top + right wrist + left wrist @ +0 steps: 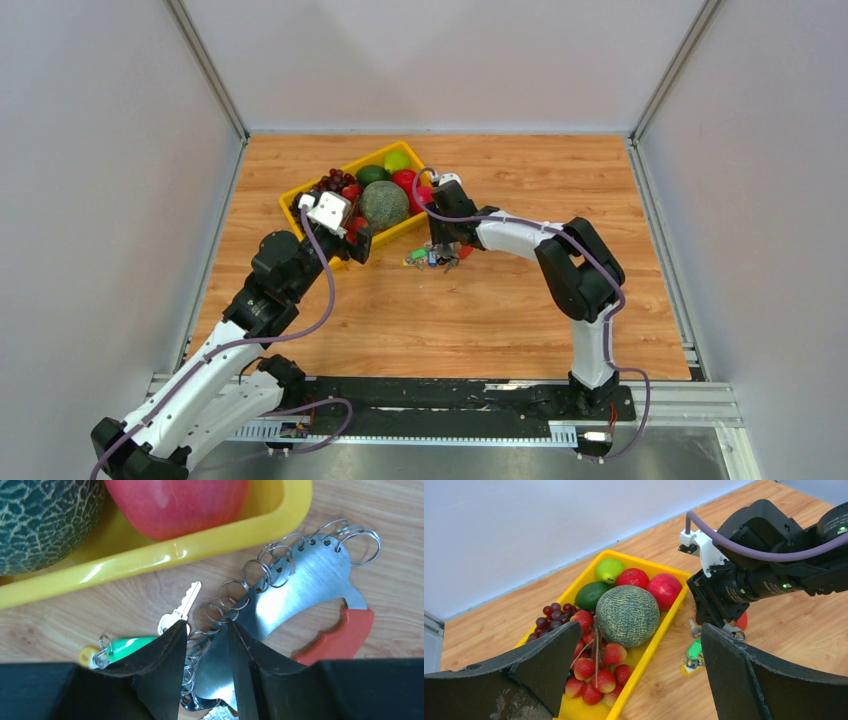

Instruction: Remove the keys from the keyring

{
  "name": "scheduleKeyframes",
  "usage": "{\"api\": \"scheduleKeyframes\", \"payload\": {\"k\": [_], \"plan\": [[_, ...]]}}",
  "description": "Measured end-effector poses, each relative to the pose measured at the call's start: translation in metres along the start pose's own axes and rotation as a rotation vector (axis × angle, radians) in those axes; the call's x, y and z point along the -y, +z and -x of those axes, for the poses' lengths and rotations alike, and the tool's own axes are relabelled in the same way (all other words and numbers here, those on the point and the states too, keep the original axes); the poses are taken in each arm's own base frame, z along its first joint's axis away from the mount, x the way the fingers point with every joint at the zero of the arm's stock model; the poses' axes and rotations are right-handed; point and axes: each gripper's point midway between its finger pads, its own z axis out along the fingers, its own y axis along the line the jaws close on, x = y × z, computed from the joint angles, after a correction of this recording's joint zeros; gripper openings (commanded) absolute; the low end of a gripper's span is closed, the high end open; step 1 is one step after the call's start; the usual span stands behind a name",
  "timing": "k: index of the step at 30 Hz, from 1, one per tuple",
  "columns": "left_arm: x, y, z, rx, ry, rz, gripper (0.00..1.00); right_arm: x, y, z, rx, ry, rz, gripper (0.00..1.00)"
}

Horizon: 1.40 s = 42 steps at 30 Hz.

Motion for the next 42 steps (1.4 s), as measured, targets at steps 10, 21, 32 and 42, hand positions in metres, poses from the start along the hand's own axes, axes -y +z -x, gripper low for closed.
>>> {"api": "scheduleKeyframes", "payload": {"k": [10,21,32,42], "plan": [[0.001,0.0,0.0,0.0,0.002,-0.004,1.0,0.02,0.019,0.01,0.035,-0.048,-0.129,0.39],[0.002,0.0,0.0,0.001,0.002,-0.011,1.0,0.04,0.012,0.006,0.061,-0.045,-0.232,0.0],[0.005,0.001,-0.001,-0.003,0.002,-0.029,1.0,0.05,-0.047,-0.002,0.087,-0.044,-0.212,0.0],[0.015,0.004,-0.004,-0.008,0.002,-0.079,1.0,0.033,-0.133,0.041,0.297,0.006,-0.06,0.0]]}}
